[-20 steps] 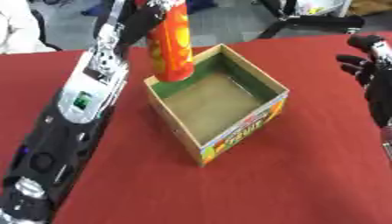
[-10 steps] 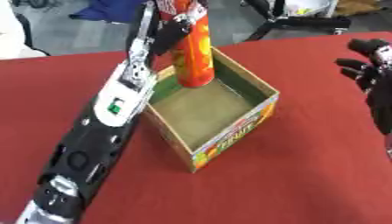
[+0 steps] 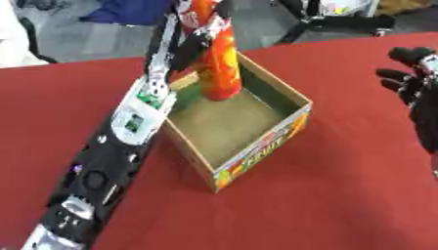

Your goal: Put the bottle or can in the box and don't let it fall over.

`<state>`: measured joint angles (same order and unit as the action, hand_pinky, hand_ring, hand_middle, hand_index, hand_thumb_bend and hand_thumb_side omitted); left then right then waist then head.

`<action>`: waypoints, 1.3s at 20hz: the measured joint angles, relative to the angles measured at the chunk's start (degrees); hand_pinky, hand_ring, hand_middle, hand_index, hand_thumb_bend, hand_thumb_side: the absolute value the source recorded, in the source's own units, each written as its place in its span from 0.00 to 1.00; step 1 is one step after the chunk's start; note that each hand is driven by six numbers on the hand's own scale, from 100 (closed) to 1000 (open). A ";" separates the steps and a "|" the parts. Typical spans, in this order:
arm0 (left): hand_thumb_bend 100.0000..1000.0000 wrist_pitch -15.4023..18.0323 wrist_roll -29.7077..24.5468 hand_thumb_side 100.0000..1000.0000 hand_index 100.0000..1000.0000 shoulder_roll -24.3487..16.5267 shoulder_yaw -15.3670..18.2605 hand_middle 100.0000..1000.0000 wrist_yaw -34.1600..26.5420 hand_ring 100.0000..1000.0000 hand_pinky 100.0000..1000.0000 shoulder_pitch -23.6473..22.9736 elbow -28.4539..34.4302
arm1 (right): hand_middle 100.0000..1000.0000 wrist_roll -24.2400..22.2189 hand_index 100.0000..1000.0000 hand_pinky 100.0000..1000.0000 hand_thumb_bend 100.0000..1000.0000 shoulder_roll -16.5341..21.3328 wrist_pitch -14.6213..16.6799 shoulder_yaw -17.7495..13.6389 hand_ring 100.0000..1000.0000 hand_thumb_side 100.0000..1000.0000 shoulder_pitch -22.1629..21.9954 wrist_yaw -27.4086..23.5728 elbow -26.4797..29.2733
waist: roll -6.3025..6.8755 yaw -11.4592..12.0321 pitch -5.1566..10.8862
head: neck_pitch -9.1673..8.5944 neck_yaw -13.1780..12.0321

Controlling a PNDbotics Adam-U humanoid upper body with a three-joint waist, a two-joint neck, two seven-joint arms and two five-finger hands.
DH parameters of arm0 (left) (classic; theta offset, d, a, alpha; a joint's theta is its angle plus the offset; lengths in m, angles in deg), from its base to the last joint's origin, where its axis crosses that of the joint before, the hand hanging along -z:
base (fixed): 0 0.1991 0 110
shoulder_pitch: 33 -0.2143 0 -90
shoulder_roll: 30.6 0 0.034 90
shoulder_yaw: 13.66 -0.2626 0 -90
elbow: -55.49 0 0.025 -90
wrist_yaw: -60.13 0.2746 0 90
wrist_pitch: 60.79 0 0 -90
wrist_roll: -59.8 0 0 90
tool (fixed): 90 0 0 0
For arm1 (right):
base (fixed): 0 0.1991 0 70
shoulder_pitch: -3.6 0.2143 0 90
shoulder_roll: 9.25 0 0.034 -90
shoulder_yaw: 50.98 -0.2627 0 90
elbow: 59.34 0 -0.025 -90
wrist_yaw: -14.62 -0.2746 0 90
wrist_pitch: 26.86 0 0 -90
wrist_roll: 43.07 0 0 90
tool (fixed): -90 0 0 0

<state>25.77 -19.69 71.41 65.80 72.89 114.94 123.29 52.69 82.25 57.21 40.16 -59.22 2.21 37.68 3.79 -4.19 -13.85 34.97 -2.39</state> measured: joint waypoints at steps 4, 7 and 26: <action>0.54 -0.58 -0.66 0.77 0.85 0.00 0.23 0.74 0.53 0.76 1.00 -0.02 0.00 | 0.91 0.09 0.86 0.90 0.00 0.00 0.07 -0.03 0.81 0.89 -0.04 -0.03 0.00 | -0.07 0.34 0.00 | 0.02 0.03; 0.25 -0.96 -0.69 0.81 0.82 -0.05 0.54 0.72 -0.56 0.74 1.00 -0.38 0.03 | 0.91 0.15 0.86 0.90 0.00 0.00 0.07 -0.04 0.81 0.88 -0.31 -0.04 -0.01 | -0.23 0.80 0.01 | 0.19 0.20; 0.11 -3.19 -1.79 0.86 0.85 -11.53 2.53 0.75 -13.99 0.79 1.00 -9.68 12.62 | 0.90 1.48 0.86 0.90 0.00 0.81 0.24 -1.17 0.81 0.88 -2.26 -0.04 -0.39 | -1.31 5.78 2.00 | 2.34 2.96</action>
<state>22.58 -21.47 59.88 68.33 58.89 105.26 135.91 54.17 83.07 57.45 38.99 -61.48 2.17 37.29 2.48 1.59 -11.85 37.31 0.57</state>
